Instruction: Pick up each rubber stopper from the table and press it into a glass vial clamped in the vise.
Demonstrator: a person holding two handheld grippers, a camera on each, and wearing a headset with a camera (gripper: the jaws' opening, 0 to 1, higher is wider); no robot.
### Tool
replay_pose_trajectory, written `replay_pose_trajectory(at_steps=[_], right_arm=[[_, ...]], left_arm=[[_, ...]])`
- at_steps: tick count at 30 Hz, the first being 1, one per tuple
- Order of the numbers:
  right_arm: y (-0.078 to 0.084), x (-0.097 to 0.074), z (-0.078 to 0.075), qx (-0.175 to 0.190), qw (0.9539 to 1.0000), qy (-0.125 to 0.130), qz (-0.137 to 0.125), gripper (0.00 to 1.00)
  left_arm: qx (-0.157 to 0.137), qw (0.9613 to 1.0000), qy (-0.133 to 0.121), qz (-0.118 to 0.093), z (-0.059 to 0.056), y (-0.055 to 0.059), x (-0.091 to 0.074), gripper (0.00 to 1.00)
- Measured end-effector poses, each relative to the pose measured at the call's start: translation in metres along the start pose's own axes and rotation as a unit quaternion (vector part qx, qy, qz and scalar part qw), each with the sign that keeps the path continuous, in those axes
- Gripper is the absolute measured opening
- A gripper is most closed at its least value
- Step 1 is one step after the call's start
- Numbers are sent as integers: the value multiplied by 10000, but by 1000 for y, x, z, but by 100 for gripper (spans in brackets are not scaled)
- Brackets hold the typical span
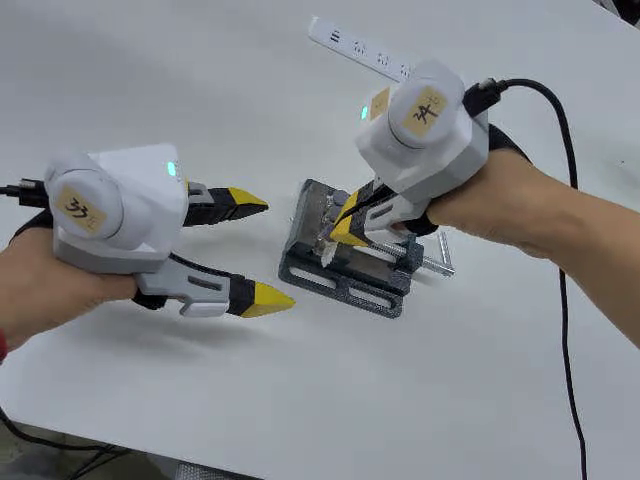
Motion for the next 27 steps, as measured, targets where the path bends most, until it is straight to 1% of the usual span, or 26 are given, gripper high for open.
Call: replay_pose_trajectory(at_steps=[3, 5, 9, 11, 15, 19, 23, 27], right_arm=[[0, 0, 0, -13, 10000, 34, -55, 0], [0, 0, 0, -23, 10000, 29, -45, 0], [-6, 2, -2, -21, 9999, -59, 117, 0], [-8, 2, -1, -167, 9996, -78, 212, 0], [-8, 2, -3, -265, 9992, -107, 289, 0], [-15, 4, -6, -337, 9977, -247, 531, 0], [-18, 5, -7, -431, 9960, -345, 697, 0], [-20, 5, -8, -511, 9945, -421, 807, 0]], left_arm=[[1, 10000, -7, 8, 0, 0, -1, 64], [0, 10000, -12, 5, 0, 0, -1, 63], [-20, 10000, -11, -14, 0, 0, 0, 63], [-24, 10000, -2, -26, -1, 1, 1, 63], [-33, 10000, 9, -45, -1, 1, 2, 63], [-37, 10000, 20, -67, 0, 2, 4, 63], [-44, 10000, 19, -64, 1, 2, 4, 63], [-42, 10000, 9, -72, 2, 1, 4, 63]])
Point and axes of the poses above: the centre of the closed fingertips' face, and the gripper's own axes: x roughly forward along the fingers, z roughly to its left, y roughly out of its underside, the point moved 10 cm from there along -x, roughly backward along the fingers, and after that the axes turned 3 degrees about -y, right-handed, at the moved point
